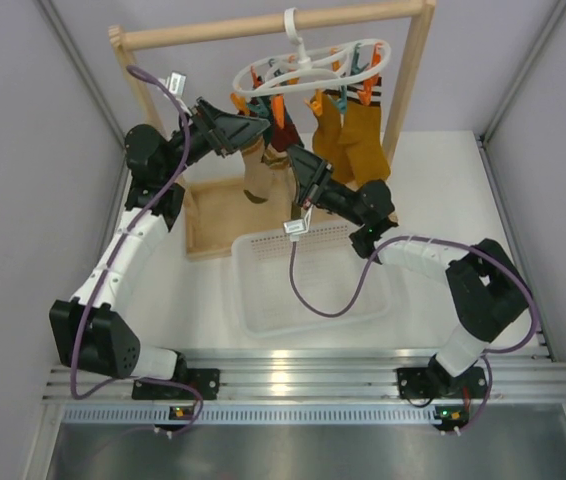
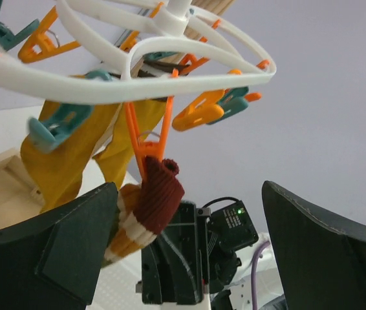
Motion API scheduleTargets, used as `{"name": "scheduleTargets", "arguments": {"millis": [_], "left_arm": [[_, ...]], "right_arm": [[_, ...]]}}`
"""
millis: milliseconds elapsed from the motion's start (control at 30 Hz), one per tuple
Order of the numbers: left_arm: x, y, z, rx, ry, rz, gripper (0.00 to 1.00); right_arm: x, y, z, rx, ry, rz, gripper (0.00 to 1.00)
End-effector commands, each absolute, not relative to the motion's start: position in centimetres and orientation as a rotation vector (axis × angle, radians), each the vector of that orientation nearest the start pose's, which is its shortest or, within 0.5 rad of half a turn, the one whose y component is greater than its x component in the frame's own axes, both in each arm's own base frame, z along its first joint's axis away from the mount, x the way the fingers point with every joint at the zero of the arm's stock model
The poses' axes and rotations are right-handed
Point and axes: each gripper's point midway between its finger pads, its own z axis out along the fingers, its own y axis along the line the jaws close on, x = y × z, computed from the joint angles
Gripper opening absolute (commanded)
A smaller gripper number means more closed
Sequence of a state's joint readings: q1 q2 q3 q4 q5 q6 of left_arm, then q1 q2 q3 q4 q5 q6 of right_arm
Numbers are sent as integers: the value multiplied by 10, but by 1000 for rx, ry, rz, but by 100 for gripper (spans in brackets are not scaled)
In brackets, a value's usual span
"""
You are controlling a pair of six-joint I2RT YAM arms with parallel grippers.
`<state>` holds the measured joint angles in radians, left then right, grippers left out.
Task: Clip the socks to the hanger
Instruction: Clamp the sock onto the hanger, then reset both arms
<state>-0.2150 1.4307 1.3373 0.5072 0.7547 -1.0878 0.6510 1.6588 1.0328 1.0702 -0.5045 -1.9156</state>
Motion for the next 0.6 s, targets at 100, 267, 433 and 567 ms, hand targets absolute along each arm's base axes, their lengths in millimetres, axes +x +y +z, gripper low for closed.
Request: {"name": "scheduleTargets", "arguments": {"millis": [100, 267, 433, 567], "left_arm": [[334, -213, 454, 257, 1446, -1338, 98], [322, -206, 442, 293, 1488, -1236, 98], [317, -193, 419, 286, 1652, -1104, 98], [314, -178, 391, 336, 1816, -934, 98]], "right_arm": [[340, 319, 423, -1114, -162, -874, 43], [331, 308, 427, -1102, -125, -884, 82], [321, 290, 424, -1111, -31, -884, 91], [318, 249, 419, -1134, 261, -847, 94]]}}
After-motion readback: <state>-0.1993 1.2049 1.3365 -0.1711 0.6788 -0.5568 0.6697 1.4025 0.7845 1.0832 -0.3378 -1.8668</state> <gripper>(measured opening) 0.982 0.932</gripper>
